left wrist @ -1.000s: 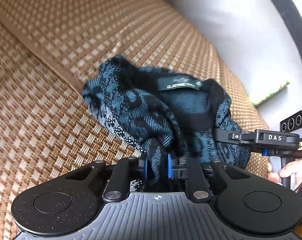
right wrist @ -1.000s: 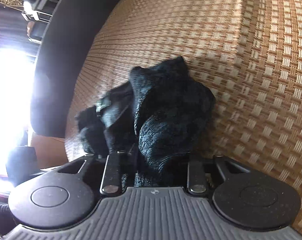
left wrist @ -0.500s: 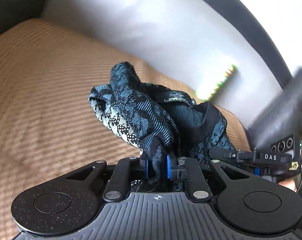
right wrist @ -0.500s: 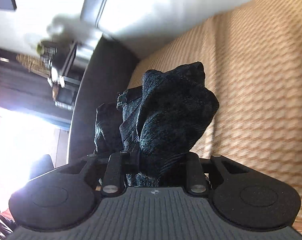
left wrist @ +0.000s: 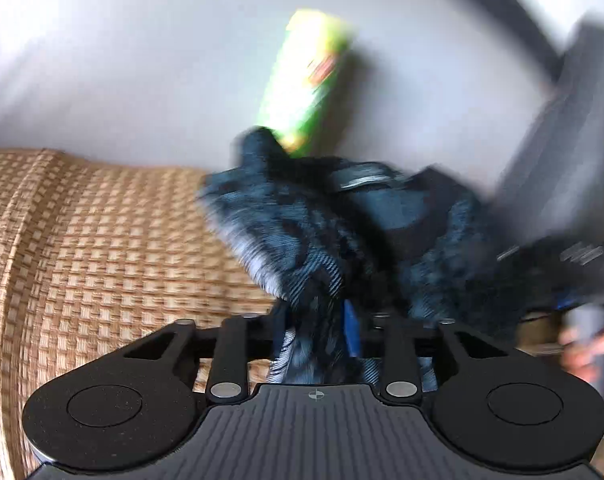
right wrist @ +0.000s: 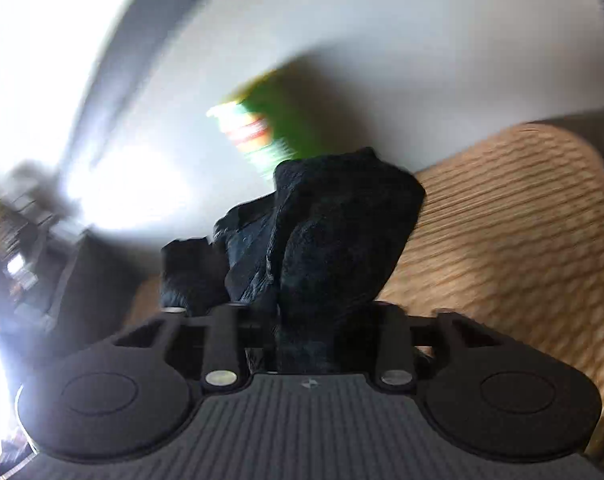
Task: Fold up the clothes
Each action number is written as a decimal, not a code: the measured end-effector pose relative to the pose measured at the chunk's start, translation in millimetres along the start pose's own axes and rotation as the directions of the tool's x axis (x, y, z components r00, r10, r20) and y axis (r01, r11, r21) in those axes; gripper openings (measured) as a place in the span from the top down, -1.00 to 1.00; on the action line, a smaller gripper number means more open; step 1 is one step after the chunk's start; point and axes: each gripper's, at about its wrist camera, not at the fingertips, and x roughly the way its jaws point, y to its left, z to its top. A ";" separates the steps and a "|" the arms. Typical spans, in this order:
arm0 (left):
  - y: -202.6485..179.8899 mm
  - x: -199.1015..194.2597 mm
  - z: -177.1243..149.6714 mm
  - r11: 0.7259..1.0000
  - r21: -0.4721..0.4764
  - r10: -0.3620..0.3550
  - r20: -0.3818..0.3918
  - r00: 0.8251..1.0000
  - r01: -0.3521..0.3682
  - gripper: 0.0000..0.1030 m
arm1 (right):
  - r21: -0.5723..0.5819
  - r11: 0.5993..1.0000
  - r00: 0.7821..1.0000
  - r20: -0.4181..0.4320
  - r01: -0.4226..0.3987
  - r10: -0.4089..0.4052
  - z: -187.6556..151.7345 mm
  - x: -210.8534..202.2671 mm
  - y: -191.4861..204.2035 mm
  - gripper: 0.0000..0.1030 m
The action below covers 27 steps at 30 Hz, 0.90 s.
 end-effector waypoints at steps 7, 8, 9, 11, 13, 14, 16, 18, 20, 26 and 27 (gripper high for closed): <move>14.0 -8.6 6.1 0.999 0.017 0.041 -0.001 0.999 -0.041 0.27 | -0.065 0.981 0.979 0.101 0.185 -0.178 -3.6 3.1 -32.7 -0.26; 10.1 -7.6 9.2 0.999 0.037 0.038 -0.002 0.999 -0.038 0.25 | -0.091 0.977 0.978 0.104 0.193 -0.183 -3.4 2.3 -33.0 -0.26; 3.9 -1.3 18.0 0.998 0.054 0.039 -0.001 0.999 -0.039 0.20 | -0.100 0.975 0.977 0.103 0.197 -0.187 -1.9 2.2 -34.2 -0.27; -4.2 8.5 24.8 0.996 0.073 0.043 0.010 0.999 -0.043 0.14 | -0.062 0.977 0.975 0.098 0.206 -0.199 8.4 9.5 -38.5 -0.27; -7.6 17.1 31.8 0.998 0.054 0.038 0.015 0.999 -0.039 0.09 | -0.057 0.973 0.971 0.103 0.224 -0.218 16.8 16.0 -39.3 -0.27; -7.6 23.6 35.3 0.999 0.042 0.033 0.015 0.999 -0.034 0.09 | -0.062 0.970 0.968 0.106 0.235 -0.227 20.3 18.7 -39.0 -0.29; -7.9 32.8 40.5 0.999 0.037 0.038 0.014 0.999 -0.038 0.06 | -0.073 0.964 0.963 0.113 0.255 -0.246 27.2 23.9 -38.4 -0.32; -8.9 33.4 43.5 0.998 0.045 0.049 0.010 0.999 -0.050 0.02 | -0.083 0.958 0.957 0.120 0.275 -0.265 34.1 29.2 -37.9 -0.32; -7.1 41.1 48.7 0.998 0.042 0.052 -0.001 0.999 -0.052 0.02 | -0.093 0.951 0.951 0.127 0.296 -0.283 41.0 34.4 -37.3 -0.32; -3.3 56.4 63.6 0.998 0.044 0.055 -0.003 0.998 -0.055 -0.02 | -0.123 0.927 0.930 0.150 0.356 -0.337 61.8 50.2 -35.5 -0.32; -2.6 58.7 64.4 0.998 0.042 0.053 -0.010 0.999 -0.053 -0.02 | -0.128 0.930 0.934 0.148 0.344 -0.325 64.3 51.6 -35.3 -0.32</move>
